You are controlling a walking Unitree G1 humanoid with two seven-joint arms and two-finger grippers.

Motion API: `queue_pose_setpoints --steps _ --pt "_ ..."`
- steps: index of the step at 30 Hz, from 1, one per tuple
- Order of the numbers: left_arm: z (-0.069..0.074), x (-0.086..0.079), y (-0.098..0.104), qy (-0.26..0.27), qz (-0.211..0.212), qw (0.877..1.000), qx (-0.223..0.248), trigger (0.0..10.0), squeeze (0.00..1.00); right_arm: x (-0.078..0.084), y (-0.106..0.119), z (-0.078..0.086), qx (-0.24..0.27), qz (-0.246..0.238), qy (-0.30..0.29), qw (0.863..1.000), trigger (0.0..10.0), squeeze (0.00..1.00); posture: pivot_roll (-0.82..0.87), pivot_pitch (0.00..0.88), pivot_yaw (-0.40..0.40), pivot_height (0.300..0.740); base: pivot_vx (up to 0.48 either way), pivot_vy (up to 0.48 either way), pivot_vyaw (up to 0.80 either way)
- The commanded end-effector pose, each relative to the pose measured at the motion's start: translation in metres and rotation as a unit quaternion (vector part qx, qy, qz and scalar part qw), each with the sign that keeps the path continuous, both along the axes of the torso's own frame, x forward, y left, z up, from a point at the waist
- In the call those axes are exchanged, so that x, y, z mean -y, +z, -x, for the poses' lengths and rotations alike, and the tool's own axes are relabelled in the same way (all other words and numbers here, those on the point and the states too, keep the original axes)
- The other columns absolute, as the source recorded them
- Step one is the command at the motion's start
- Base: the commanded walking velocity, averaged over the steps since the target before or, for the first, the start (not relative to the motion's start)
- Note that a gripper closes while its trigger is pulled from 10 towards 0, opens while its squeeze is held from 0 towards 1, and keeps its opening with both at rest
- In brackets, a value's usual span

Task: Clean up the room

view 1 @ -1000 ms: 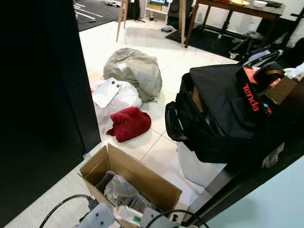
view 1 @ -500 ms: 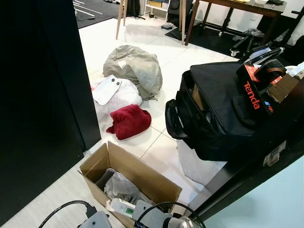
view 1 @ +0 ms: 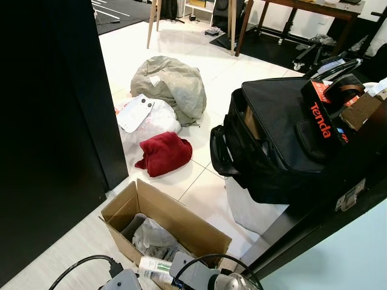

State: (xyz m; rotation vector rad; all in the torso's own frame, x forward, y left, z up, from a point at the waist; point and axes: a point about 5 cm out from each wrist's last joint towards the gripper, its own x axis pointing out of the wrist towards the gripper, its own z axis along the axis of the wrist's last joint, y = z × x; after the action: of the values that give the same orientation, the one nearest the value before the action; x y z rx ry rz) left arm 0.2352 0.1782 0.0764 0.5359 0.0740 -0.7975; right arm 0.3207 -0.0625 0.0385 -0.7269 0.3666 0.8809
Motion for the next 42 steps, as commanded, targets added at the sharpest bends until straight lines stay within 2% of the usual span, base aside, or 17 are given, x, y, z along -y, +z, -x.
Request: queue_pose_setpoints --steps 1,8,10,11,15,19,22,24,25,26,27,28,30,32,34,37,42 --pt "0.008 -0.003 -0.006 -0.002 -0.006 1.000 -0.019 10.0 0.00 0.001 -0.008 0.006 -0.012 0.004 -0.003 1.000 10.0 0.00 0.09 0.414 -0.073 0.740 0.000 0.000 0.00" --pt "0.008 -0.003 -0.007 0.008 -0.003 1.000 -0.015 10.0 0.00 0.003 -0.004 0.001 0.011 -0.017 -0.036 0.999 10.0 0.00 0.09 0.403 -0.078 0.740 0.000 0.000 0.00" --pt "0.005 -0.004 -0.009 0.030 -0.004 0.999 -0.018 10.0 0.00 0.008 -0.001 -0.002 0.010 -0.050 -0.079 0.996 10.0 0.00 0.09 0.386 -0.078 0.740 0.000 0.000 0.00" --pt "0.005 -0.004 -0.009 0.030 -0.004 0.999 -0.018 10.0 0.00 0.008 -0.001 -0.002 0.010 -0.050 -0.079 0.996 10.0 0.00 0.09 0.386 -0.078 0.740 0.000 0.000 0.00" --pt "0.000 0.001 -0.008 0.072 0.026 0.997 -0.017 10.0 0.00 0.018 -0.002 -0.003 0.009 -0.096 -0.130 0.987 10.0 0.00 0.08 0.364 -0.077 0.740 0.000 0.000 0.00" --pt "0.000 0.004 -0.010 0.076 0.030 0.997 -0.016 10.0 0.00 0.022 -0.004 -0.001 0.008 -0.107 -0.143 0.984 10.0 0.00 0.07 0.348 -0.074 0.740 0.000 0.000 0.00" --pt "-0.003 0.006 -0.012 0.099 0.041 0.994 -0.015 10.0 0.00 0.031 -0.003 -0.001 0.016 -0.148 -0.190 0.970 10.0 0.00 0.07 0.300 -0.073 0.740 0.000 0.000 0.00" --pt "-0.003 0.006 -0.012 0.099 0.041 0.994 -0.015 10.0 0.00 0.031 -0.003 -0.001 0.016 -0.148 -0.190 0.970 10.0 0.00 0.07 0.300 -0.073 0.740 0.000 0.000 0.00" --pt "-0.006 0.007 -0.015 0.130 0.052 0.990 -0.017 10.0 0.00 0.036 0.000 -0.003 0.023 -0.179 -0.224 0.958 10.0 0.00 0.07 0.255 -0.072 0.740 0.000 0.000 0.00" --pt "-0.006 0.007 -0.015 0.130 0.052 0.990 -0.017 10.0 0.00 0.036 0.000 -0.003 0.023 -0.179 -0.224 0.958 10.0 0.00 0.07 0.255 -0.072 0.740 0.000 0.000 0.00" --pt "-0.009 0.007 -0.020 0.169 0.065 0.983 -0.026 10.0 0.00 0.043 0.002 -0.004 0.034 -0.209 -0.257 0.943 10.0 0.00 0.06 0.211 -0.071 0.740 0.000 0.000 0.00" --pt "-0.009 0.007 -0.020 0.169 0.065 0.983 -0.026 10.0 0.00 0.043 0.002 -0.004 0.034 -0.209 -0.257 0.943 10.0 0.00 0.06 0.211 -0.071 0.740 0.000 0.000 0.00" --pt "-0.016 0.007 -0.028 0.265 0.097 0.959 -0.040 10.0 0.00 0.056 0.006 -0.002 0.049 -0.272 -0.314 0.908 10.0 0.00 0.05 0.150 -0.058 0.740 0.000 0.000 0.00" --pt "-0.019 0.008 -0.032 0.326 0.128 0.935 -0.054 10.0 0.00 0.061 0.006 0.002 0.053 -0.300 -0.335 0.892 10.0 0.00 0.04 0.131 -0.049 0.740 0.000 0.000 0.00" --pt "-0.019 0.008 -0.032 0.326 0.128 0.935 -0.054 10.0 0.00 0.061 0.006 0.002 0.053 -0.300 -0.335 0.892 10.0 0.00 0.04 0.131 -0.049 0.740 0.000 0.000 0.00" --pt "-0.021 0.012 -0.037 0.367 0.148 0.916 -0.064 10.0 0.00 0.063 -0.002 0.011 0.048 -0.297 -0.340 0.891 10.0 0.00 0.03 0.106 -0.038 0.740 0.000 0.000 0.00" --pt "-0.025 0.025 -0.040 0.375 0.142 0.914 -0.063 10.0 0.00 0.066 -0.023 0.028 0.015 -0.265 -0.369 0.891 10.0 0.00 0.03 0.100 -0.039 0.740 0.000 0.000 0.00"
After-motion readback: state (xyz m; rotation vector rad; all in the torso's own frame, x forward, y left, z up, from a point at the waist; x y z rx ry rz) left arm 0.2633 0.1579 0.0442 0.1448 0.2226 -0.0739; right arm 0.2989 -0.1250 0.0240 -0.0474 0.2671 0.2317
